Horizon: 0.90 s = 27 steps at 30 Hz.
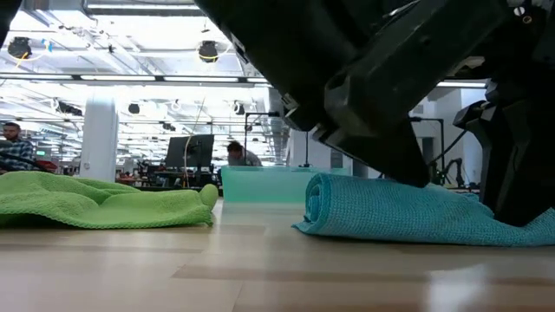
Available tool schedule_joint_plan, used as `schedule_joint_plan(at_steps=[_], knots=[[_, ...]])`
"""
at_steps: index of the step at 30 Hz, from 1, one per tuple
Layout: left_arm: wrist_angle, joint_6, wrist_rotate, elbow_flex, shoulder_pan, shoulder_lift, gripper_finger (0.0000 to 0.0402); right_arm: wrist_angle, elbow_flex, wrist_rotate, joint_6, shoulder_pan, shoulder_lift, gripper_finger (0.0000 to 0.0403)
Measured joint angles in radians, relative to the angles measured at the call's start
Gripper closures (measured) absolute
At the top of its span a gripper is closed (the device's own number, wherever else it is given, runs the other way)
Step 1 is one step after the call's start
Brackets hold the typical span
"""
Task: Roll microfiber towels into tight, uniform cylinder then place into a basket
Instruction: Roll the blue microfiber cloth
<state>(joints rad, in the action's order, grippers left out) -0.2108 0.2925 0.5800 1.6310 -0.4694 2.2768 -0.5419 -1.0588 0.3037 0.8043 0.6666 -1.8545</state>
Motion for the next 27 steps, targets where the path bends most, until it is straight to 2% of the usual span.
schedule_joint_plan(at_steps=[10, 21, 27], knots=[[-0.117, 0.121, -0.025, 0.0, 0.001, 0.0, 0.0401, 0.0, 0.0, 0.0, 0.0, 0.0, 0.0, 0.0285], [-0.196, 0.22, -0.156, 0.003, -0.001, -0.005, 0.0401, 0.006, 0.0, 0.001, 0.042, -0.001, 0.0, 0.0285], [-0.232, 0.227, -0.17, 0.003, 0.001, -0.006, 0.0401, 0.011, 0.0, 0.008, 0.043, -0.001, 0.0, 0.0285]])
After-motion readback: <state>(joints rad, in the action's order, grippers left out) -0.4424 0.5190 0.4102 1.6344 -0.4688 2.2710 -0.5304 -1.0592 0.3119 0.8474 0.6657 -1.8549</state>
